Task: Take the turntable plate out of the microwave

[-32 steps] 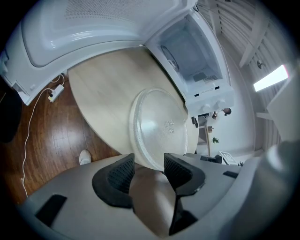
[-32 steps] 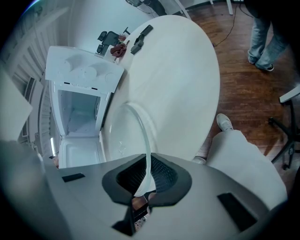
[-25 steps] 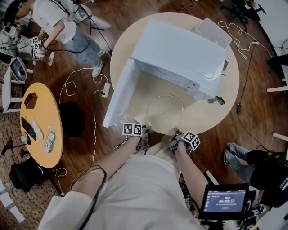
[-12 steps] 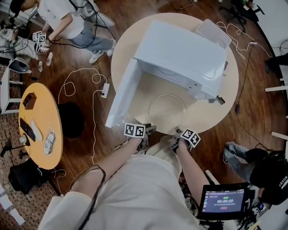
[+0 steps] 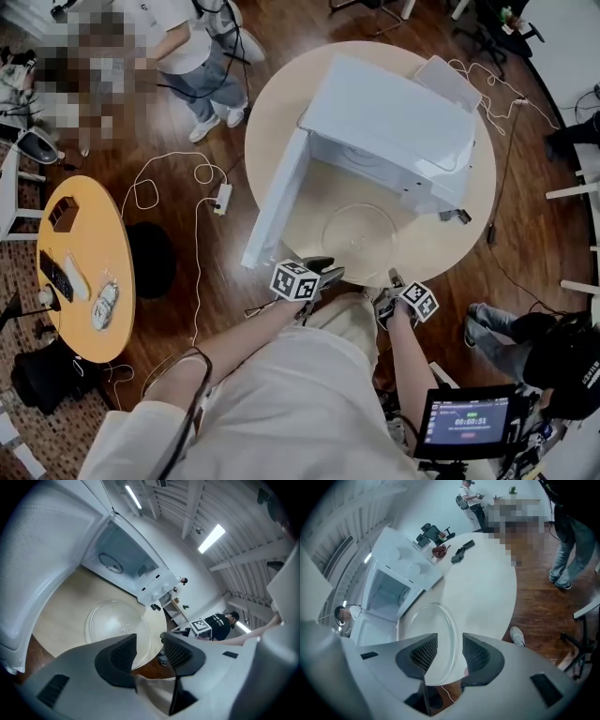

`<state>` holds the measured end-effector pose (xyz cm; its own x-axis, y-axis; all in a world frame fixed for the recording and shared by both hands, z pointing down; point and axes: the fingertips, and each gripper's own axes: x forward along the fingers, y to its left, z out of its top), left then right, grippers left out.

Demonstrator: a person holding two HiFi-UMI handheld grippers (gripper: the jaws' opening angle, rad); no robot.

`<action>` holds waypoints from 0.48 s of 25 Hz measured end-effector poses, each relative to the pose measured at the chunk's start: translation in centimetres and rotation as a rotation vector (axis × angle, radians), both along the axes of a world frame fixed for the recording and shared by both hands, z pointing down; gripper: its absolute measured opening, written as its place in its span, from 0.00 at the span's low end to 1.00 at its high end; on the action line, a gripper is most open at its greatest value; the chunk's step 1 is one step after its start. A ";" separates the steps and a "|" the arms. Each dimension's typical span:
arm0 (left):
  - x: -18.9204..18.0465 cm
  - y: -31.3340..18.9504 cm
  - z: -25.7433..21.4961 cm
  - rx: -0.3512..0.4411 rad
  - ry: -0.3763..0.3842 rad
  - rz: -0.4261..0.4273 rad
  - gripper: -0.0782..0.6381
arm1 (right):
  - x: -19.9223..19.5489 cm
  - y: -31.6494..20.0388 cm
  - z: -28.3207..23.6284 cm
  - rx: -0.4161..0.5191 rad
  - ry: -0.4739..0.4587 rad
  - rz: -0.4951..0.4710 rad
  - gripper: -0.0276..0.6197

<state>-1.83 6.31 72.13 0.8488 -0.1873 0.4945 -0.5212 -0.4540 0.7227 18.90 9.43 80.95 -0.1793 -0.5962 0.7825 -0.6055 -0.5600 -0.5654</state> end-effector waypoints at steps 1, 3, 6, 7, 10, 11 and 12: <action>-0.1 -0.2 -0.2 0.002 0.003 -0.006 0.37 | 0.6 -0.1 -0.6 0.017 -0.001 0.028 0.27; -0.5 -0.6 -0.3 -0.004 0.000 -0.030 0.37 | 1.7 -0.2 -1.6 0.047 -0.008 0.091 0.27; -1.5 -1.1 -0.4 -0.016 -0.001 -0.082 0.37 | 2.2 -0.2 -3.4 0.092 -0.008 0.125 0.27; -1.7 -1.3 -0.7 -0.019 0.007 -0.098 0.37 | 2.1 -0.2 -4.1 0.108 -0.006 0.119 0.27; -2.0 -1.6 -1.5 -0.025 0.046 -0.134 0.37 | 1.7 -0.3 -6.2 0.150 0.009 0.088 0.27; -2.1 -1.7 -1.8 -0.028 0.058 -0.143 0.37 | 1.6 -0.3 -7.0 0.167 0.017 0.079 0.27; -2.1 -1.7 -2.1 -0.032 0.069 -0.151 0.36 | 1.5 -0.4 -7.8 0.190 0.027 0.073 0.27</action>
